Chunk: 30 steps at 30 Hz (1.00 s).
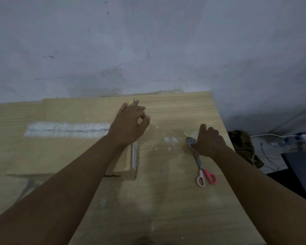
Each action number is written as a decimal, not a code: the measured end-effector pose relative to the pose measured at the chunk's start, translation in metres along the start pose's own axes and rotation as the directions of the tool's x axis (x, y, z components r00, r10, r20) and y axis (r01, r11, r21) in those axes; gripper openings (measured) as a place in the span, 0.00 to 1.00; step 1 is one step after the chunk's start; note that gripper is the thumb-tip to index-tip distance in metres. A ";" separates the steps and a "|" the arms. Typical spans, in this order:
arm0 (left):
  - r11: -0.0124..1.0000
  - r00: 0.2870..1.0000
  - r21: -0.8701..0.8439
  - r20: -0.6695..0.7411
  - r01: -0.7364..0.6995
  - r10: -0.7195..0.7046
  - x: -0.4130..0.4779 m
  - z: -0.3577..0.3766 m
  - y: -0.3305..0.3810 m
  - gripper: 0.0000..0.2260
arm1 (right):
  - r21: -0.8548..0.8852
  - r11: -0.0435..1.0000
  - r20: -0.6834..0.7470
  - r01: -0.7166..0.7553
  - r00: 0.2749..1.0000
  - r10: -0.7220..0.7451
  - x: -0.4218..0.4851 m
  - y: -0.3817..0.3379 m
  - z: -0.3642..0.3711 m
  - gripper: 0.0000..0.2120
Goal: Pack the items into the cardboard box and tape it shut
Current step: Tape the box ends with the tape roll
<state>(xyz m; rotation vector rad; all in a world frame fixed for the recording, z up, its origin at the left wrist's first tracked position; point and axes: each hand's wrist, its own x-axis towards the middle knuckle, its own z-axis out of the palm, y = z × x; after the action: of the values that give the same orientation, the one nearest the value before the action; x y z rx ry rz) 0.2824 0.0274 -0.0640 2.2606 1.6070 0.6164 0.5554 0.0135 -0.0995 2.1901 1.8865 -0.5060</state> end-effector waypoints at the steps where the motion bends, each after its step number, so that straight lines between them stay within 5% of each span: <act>1: 0.998 1.000 -0.062 -0.006 0.013 -0.013 0.000 -0.002 0.000 0.13 | -0.036 0.999 -0.040 -0.003 0.999 0.002 -0.003 -0.003 -0.002 0.32; 4: 0.952 0.994 -0.301 -0.071 0.054 -0.078 -0.003 -0.009 0.002 0.12 | -0.070 0.996 -0.190 0.045 0.980 -0.058 -0.018 -0.024 -0.012 0.29; 7: 0.904 0.985 -0.419 -0.104 0.081 -0.137 -0.013 -0.013 -0.002 0.09 | 0.079 0.973 -0.251 0.215 0.949 -0.189 -0.036 -0.062 -0.009 0.23; 13: 0.999 0.999 0.026 -0.006 0.045 -0.045 -0.044 -0.014 -0.021 0.27 | 0.548 0.704 -0.233 0.452 0.891 -0.390 -0.074 -0.139 0.013 0.14; 19: 0.959 0.994 0.270 0.044 0.085 -0.100 -0.063 -0.015 -0.028 0.35 | 0.726 0.560 -0.324 0.400 0.916 -0.234 -0.090 -0.168 0.030 0.22; 30: 0.967 0.989 0.251 0.129 0.036 -0.070 -0.064 -0.015 -0.028 0.33 | 0.882 0.454 -0.021 0.126 0.973 -0.230 -0.090 -0.161 0.064 0.26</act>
<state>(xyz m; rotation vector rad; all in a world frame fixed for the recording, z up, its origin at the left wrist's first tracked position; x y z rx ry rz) 0.2338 -0.0237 -0.0750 2.3641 1.7531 0.2496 0.3781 -0.0664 -0.1134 2.3482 2.0394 -2.0124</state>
